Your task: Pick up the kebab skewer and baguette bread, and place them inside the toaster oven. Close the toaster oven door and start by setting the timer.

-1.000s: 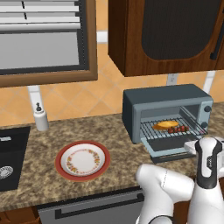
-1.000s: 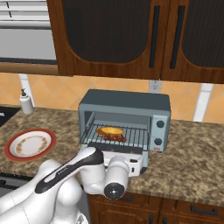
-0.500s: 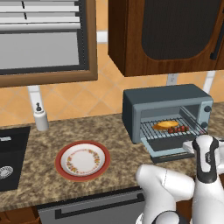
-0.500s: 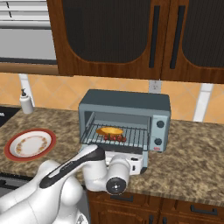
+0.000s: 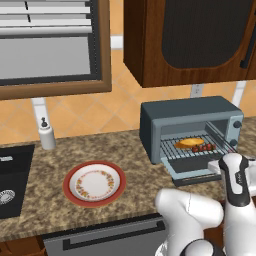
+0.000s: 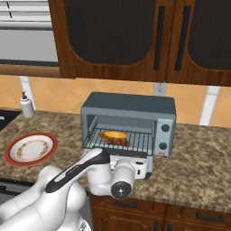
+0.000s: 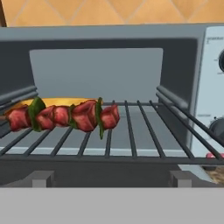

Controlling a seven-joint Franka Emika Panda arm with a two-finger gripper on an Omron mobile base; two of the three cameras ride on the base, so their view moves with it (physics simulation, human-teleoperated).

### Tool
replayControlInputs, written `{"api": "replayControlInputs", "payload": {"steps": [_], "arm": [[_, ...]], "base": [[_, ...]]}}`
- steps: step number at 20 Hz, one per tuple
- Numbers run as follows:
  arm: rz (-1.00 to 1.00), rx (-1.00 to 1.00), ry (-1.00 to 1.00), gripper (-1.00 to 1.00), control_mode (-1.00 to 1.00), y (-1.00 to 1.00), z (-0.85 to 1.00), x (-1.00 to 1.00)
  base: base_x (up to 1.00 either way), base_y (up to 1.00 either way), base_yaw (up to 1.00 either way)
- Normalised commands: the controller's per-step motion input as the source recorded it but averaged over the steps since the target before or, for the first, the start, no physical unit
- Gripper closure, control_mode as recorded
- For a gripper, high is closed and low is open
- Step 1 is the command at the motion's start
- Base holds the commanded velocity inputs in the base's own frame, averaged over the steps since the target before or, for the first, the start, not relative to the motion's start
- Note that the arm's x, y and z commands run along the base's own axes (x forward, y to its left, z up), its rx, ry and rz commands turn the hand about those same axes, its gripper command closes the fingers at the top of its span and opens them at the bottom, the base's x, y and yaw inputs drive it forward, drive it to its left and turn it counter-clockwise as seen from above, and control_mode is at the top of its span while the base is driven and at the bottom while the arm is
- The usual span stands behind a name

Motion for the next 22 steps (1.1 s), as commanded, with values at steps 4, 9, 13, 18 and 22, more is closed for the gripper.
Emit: {"api": "replayControlInputs", "payload": {"steps": [4, 9, 13, 18, 22], "arm": [[0.00, 0.00, 0.00, -1.00, -1.00, 0.00, -0.12, 0.08], [0.00, 0.00, 0.00, -1.00, -1.00, 0.00, -0.01, 0.11], [0.00, 0.00, 0.00, -1.00, -1.00, 0.00, 0.00, 0.14], [0.00, 0.00, 0.00, -1.00, -1.00, 0.00, 0.00, 0.10], [0.00, 0.00, 0.00, -1.00, -1.00, 0.00, 0.00, 0.10]], "base": [[0.00, 0.00, 0.00], [0.00, 0.00, 0.00], [0.00, 0.00, 0.00], [0.00, 0.00, 0.00], [0.00, 0.00, 0.00]]}}
